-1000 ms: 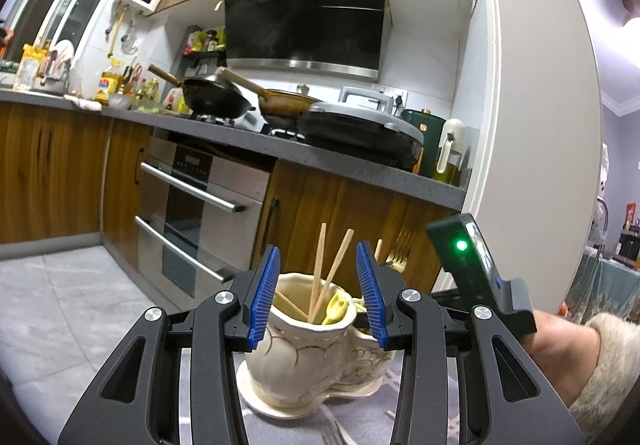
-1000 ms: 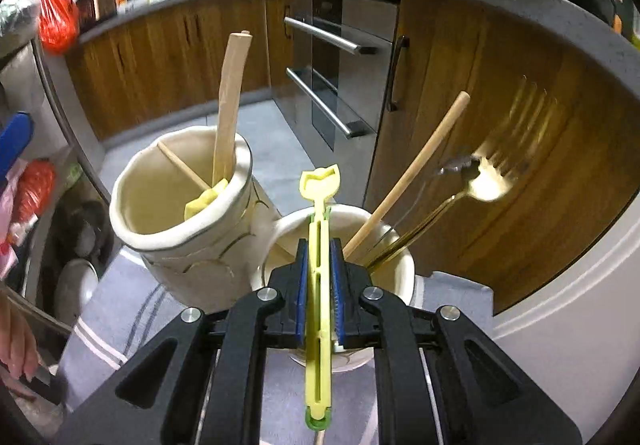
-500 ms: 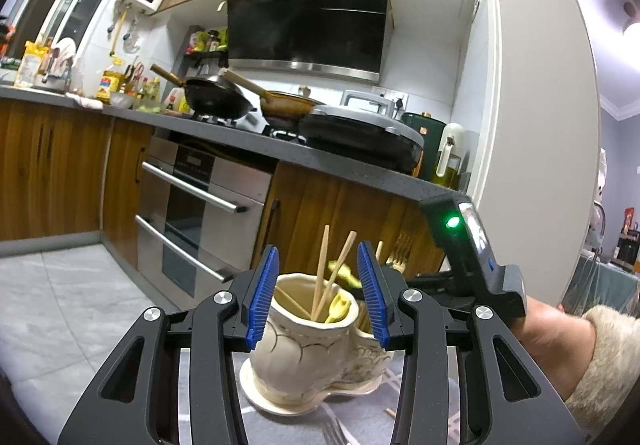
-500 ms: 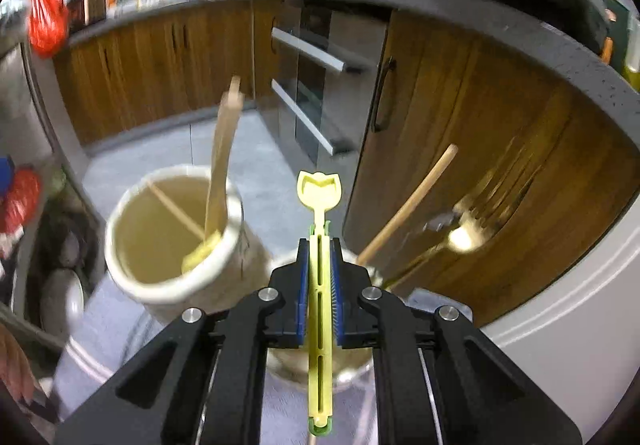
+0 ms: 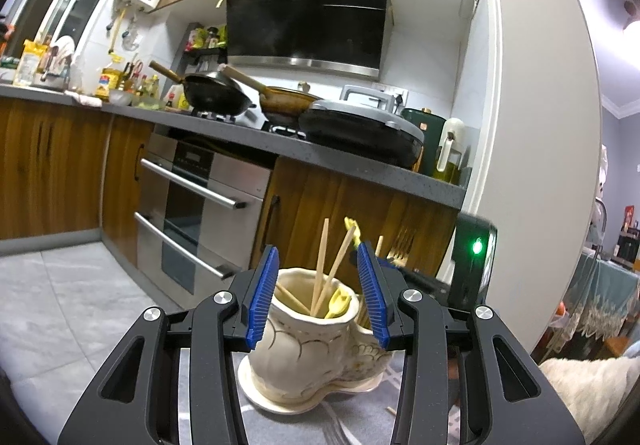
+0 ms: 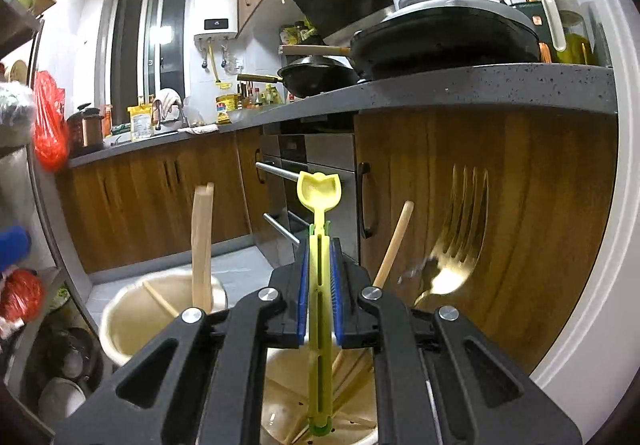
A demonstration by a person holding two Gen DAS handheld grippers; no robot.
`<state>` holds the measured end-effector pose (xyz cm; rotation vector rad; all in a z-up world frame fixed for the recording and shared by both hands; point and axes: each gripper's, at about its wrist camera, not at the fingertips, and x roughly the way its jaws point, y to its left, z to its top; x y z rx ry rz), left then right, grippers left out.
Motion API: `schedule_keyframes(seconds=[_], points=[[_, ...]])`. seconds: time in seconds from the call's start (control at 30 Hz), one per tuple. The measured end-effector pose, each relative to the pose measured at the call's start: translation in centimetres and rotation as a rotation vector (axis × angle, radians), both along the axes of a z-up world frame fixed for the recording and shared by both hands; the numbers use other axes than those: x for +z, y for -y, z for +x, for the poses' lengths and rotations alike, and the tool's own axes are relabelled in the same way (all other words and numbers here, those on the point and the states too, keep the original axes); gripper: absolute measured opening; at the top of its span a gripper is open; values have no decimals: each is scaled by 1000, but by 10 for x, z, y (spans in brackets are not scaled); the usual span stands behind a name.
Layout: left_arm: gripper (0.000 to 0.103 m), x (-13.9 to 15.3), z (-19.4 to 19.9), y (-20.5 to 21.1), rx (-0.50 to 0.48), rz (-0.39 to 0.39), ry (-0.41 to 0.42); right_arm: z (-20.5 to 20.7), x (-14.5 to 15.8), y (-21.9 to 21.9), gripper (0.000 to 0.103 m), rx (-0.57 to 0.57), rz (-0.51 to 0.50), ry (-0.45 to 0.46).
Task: Organize utensils
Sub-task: 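Lower the yellow spoon into the short cup and open the right tool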
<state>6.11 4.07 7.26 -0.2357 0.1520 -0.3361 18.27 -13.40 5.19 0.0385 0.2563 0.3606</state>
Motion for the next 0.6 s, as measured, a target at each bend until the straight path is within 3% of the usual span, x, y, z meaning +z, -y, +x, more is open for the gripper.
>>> schedule_keyframes(seconds=[0.6], points=[[42, -12, 6, 5, -8, 37, -36, -31, -19, 17, 12, 13, -12, -161]])
